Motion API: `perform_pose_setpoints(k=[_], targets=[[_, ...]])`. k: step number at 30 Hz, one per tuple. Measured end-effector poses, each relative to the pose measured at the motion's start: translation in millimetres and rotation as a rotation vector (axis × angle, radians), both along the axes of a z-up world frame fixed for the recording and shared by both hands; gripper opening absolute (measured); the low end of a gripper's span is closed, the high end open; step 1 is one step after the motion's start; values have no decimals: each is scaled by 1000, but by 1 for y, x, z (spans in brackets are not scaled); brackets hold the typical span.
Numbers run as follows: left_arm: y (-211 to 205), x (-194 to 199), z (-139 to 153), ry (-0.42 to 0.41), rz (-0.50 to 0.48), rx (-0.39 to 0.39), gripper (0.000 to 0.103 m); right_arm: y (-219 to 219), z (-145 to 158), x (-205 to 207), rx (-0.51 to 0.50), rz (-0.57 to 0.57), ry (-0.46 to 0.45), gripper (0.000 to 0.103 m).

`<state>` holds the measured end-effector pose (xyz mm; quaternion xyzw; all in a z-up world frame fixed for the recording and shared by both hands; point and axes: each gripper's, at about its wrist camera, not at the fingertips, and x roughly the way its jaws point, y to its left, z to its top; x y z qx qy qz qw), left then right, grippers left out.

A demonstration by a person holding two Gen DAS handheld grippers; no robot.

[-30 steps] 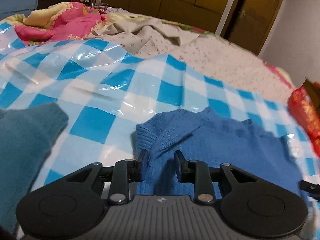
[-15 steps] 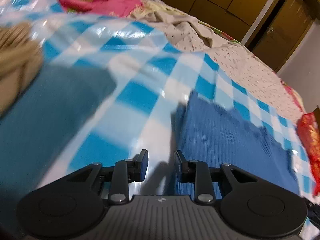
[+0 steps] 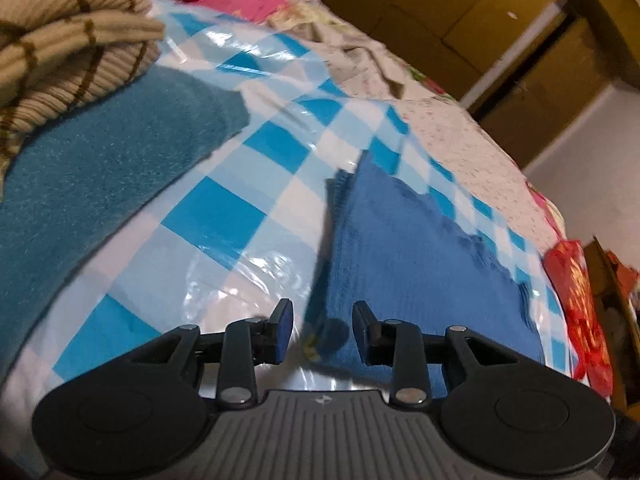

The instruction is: Fold small clothes

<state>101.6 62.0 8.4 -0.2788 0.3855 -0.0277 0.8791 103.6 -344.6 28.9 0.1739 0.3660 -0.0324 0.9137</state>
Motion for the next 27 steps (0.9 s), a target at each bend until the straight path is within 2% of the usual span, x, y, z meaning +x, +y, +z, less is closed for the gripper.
perform_pose_setpoints(k=[5,7,11,15,27], targets=[[-20,-14,-1,-39,-118,86,43,2,-5,-19,25,-1,25,42],[-23,-15,-4,-45,-137,64,43,-1,-10,-23,45,-20,48,43],[-23,-13,-11,-44,-124,-7,43,-15,-17,-25,162,-65,63,43],[-24,-9,-17,-53,-129,-19,44,-24,-21,-19,271,-95,64,44],[-28,-7,-28,-102,-189,20,46,-1,-32,-4,197,-76,128,46]])
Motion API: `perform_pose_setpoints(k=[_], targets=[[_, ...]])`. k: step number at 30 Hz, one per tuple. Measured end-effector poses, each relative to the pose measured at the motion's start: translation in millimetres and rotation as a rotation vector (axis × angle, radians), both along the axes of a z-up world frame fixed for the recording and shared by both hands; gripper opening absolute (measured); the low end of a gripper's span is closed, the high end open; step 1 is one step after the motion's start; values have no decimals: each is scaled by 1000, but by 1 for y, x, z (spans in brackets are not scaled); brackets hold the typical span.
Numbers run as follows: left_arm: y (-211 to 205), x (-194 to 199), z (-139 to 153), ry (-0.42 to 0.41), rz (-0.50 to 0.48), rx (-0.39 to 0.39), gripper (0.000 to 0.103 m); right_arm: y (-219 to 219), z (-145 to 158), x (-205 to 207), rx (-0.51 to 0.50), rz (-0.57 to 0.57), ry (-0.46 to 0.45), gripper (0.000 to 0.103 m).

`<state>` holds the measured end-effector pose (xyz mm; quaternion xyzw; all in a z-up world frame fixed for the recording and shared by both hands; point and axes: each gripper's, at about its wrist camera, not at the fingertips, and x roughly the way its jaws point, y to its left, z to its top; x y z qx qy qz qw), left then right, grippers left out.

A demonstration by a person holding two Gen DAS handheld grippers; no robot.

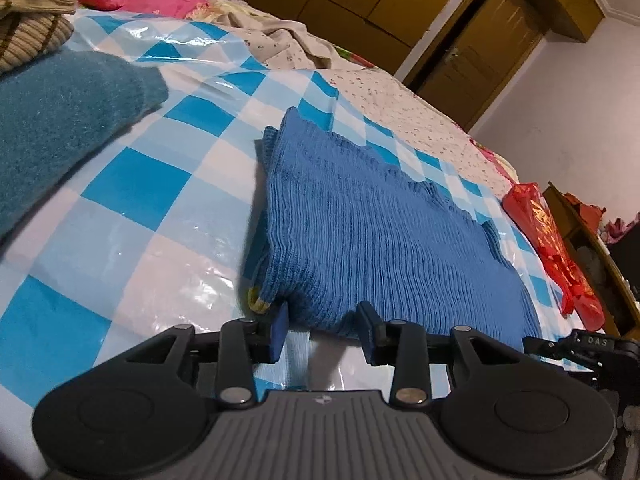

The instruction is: Fold small clothes

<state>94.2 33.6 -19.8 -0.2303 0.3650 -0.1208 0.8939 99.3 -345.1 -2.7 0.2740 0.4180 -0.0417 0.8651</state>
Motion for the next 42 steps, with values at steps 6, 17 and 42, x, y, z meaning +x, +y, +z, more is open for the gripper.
perform_pose_setpoints(k=[6,17,42], targets=[[15,-9,0,-33,47,-2,46,5,0,-5,-24,-26,4,44],[29,-11,-7,-24,71,-81,46,16,7,-29,-10,-86,17,44],[35,-17,-11,-17,129,-158,53,98,41,-10,-83,118,1,46]])
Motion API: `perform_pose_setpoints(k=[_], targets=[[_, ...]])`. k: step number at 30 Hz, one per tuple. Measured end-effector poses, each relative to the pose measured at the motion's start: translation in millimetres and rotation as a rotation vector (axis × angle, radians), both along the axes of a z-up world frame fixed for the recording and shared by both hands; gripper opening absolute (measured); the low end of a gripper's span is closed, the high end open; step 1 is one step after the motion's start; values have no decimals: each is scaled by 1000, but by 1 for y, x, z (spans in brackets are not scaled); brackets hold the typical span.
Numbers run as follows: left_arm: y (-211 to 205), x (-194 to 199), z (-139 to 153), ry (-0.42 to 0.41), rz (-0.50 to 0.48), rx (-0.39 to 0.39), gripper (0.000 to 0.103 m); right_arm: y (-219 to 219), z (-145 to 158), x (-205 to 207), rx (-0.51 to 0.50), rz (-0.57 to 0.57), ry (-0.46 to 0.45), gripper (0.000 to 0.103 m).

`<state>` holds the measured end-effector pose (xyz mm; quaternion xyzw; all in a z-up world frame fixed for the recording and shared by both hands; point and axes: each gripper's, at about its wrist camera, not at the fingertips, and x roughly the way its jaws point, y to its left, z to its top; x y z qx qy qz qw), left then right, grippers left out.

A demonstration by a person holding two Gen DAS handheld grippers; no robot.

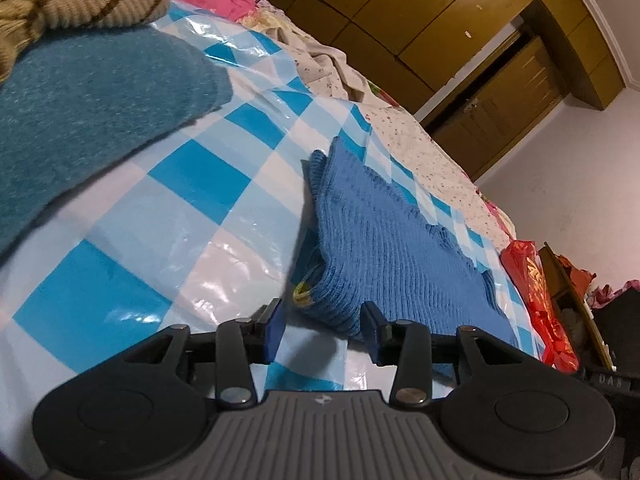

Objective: Fold small clothes
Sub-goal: 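Move both open tools to the side edge of the folded blue sweater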

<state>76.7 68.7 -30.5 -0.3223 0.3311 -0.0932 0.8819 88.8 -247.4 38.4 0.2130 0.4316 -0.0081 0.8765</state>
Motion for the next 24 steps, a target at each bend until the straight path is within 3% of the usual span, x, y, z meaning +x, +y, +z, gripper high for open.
perform_pose_setpoints(k=[4,12,24], targets=[[-1,3,2,-3,-2,8,53,-34,-6,-16,36,-77,14,47],[-9,3,14,-12,52,134,54,-105,-38,-25,236,-208,-19,50],[-34,24,22,19,14,268,56,-124,-70,-11,481,-292,-109,53]])
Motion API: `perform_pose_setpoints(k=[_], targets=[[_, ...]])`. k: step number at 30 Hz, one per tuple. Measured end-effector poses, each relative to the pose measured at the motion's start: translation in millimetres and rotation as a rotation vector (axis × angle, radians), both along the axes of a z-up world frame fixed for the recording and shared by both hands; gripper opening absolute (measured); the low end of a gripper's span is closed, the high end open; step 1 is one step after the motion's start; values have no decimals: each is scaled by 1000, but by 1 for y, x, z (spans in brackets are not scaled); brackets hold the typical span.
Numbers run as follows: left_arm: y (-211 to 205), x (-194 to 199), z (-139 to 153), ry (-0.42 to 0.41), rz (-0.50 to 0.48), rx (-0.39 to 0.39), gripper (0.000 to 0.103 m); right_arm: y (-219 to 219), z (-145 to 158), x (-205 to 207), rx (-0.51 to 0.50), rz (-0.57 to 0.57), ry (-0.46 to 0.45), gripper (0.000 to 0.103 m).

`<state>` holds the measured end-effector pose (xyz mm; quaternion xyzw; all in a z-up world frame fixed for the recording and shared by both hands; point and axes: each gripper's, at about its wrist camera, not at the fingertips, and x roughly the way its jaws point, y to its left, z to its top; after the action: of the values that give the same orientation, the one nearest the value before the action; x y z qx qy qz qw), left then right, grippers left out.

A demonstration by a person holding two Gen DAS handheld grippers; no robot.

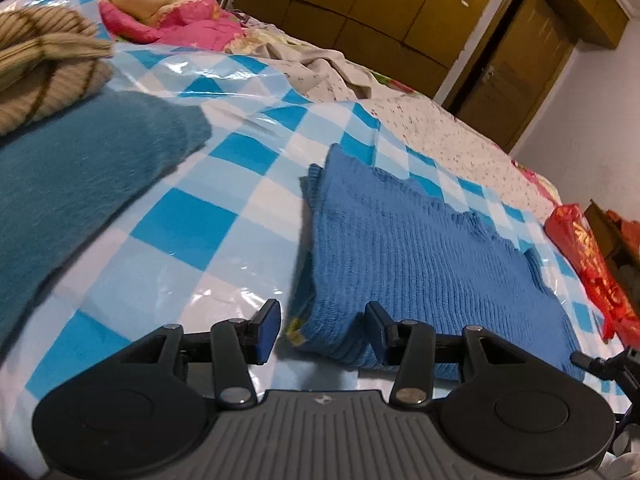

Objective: Fold small clothes
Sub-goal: 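Move both open tools to the side edge of the folded blue sweater, then grasp the blue sweater's side edge with both tools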

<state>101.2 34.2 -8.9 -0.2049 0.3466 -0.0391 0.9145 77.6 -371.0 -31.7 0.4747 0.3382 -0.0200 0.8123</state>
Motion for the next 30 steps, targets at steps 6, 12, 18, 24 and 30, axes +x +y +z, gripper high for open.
perform_pose_setpoints(k=[6,12,18,24,30], targets=[[-17,12,-1,46,-8,89,46,-2,-4,8,8,-24,-6,31],[-22,5,3,70,-50,159,27,-2,-3,4,-26,9,24,14],[-23,-11,8,86,-72,178,25,-2,2,-9,-30,39,18,11],[-18,-44,8,106,-118,192,25,-5,7,-40,-51,82,36,11],[-16,-79,12,123,-146,193,25,-4,11,-74,-63,125,57,10]])
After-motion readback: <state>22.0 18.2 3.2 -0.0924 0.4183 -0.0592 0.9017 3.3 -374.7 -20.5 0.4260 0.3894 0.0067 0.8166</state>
